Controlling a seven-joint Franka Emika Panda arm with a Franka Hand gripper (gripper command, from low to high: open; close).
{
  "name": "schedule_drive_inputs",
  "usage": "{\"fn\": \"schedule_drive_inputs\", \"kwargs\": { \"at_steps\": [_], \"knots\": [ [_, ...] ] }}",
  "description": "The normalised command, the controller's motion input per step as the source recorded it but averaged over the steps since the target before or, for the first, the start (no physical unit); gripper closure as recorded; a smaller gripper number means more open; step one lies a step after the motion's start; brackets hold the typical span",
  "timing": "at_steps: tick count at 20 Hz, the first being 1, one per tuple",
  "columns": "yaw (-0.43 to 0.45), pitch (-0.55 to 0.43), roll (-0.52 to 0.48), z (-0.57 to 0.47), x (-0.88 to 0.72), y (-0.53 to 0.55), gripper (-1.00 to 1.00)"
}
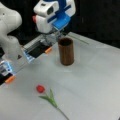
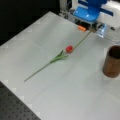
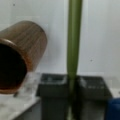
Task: Flower insertion into a vase
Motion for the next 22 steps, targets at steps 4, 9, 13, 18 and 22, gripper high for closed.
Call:
{"fn": "schedule_drive_inputs", "kwargs": {
  "at_steps": [4, 9, 13, 18, 22],
  "knots": [
    [-0.076, -0.035, 0.136, -0.08, -0.46, 0.29, 1.0],
    [-0.051, -0.09, 0.097, -0.21, -0.6, 0.43, 1.0],
    [-0.102, -0.103, 0.037, -0.21, -0.65, 0.54, 1.0],
    [-0.144, -0.102, 0.035, -0.1, -0.59, 0.42, 1.0],
    [-0.137, -0.084, 0.083, -0.07, -0.54, 0.27, 1.0]
  ]
}}
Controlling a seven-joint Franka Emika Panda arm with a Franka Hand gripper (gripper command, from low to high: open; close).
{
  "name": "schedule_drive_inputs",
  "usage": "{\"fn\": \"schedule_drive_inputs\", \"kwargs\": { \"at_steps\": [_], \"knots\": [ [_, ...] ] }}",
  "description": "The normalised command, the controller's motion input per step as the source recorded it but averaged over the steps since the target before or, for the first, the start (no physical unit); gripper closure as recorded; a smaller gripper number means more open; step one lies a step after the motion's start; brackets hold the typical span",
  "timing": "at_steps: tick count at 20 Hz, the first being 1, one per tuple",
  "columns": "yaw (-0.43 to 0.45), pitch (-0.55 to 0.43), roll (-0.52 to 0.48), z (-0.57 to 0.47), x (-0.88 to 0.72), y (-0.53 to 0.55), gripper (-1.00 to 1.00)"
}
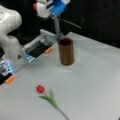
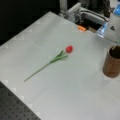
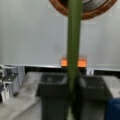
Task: Flower insertion into a vase
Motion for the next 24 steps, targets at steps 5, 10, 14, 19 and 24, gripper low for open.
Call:
{"fn": "schedule_drive_inputs", "kwargs": {
  "at_steps": [5, 10, 14, 19, 24],
  "knots": [
    [-0.116, -0.039, 0.102, -0.09, -0.45, 0.15, 1.0],
    [-0.082, 0.034, 0.095, -0.17, -0.34, -0.01, 1.0],
    [-0.054, 0.068, 0.091, -0.12, -0.28, -0.08, 1.0],
    [-0.09, 0.115, 0.041, -0.04, -0.23, -0.09, 1.0],
    [-0.115, 0.368, 0.001, 0.09, -0.06, -0.06, 1.0]
  ]
}}
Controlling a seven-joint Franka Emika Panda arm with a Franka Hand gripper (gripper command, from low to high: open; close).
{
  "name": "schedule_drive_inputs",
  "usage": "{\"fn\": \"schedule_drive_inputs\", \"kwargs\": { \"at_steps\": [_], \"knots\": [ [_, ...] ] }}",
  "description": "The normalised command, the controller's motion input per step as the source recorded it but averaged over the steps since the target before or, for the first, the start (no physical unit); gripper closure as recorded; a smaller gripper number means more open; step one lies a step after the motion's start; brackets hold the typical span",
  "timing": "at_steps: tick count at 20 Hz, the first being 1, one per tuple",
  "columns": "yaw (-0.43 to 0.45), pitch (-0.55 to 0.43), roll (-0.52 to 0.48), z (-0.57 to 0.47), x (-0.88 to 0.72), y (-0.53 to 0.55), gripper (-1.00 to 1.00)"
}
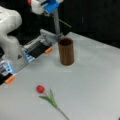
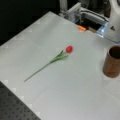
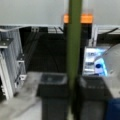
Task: Flower insertion into a vase
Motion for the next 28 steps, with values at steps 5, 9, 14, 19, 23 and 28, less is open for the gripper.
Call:
{"fn": "schedule_drive_inputs", "kwargs": {
  "at_steps": [5, 9, 14, 19, 23, 28],
  "knots": [
    [-0.028, 0.646, -0.036, 0.18, 0.25, -0.05, 1.0],
    [0.02, 0.655, -0.114, 0.17, 0.42, 0.0, 1.0],
    [0.04, 0.725, -0.235, 0.09, 0.5, 0.09, 1.0],
    [0.102, 0.637, -0.299, 0.07, 0.5, 0.1, 1.0],
    [0.106, 0.475, -0.245, 0.05, 0.37, 0.0, 1.0],
    [0.09, 0.371, -0.241, 0.04, 0.17, -0.07, 1.0]
  ]
}}
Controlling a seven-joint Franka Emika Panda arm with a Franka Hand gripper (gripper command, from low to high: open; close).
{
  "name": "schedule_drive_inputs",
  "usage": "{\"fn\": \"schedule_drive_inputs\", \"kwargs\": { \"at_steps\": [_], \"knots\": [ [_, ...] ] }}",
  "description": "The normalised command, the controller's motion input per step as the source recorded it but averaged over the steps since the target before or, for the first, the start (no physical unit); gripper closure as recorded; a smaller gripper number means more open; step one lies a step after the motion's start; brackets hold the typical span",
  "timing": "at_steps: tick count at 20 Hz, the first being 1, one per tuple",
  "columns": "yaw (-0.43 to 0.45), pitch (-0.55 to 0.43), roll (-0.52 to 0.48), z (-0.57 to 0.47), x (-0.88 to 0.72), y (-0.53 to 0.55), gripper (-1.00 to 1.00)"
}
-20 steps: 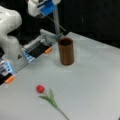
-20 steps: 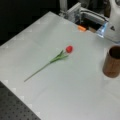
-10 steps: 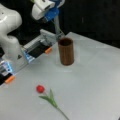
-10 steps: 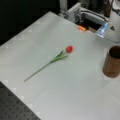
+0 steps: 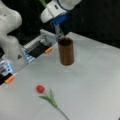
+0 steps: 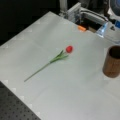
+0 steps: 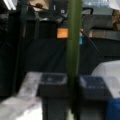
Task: Flower insertion into a vase
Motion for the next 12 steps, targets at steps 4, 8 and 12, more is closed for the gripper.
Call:
{"fn": "schedule_drive_inputs", "kwargs": {
  "at_steps": [4, 8, 12],
  "knots": [
    [0.072, 0.227, -0.284, 0.04, 0.04, -0.07, 1.0],
    [0.075, 0.106, -0.248, 0.04, 0.02, -0.04, 1.0],
    [0.037, 0.086, -0.193, 0.04, 0.05, -0.04, 1.0]
  ]
}}
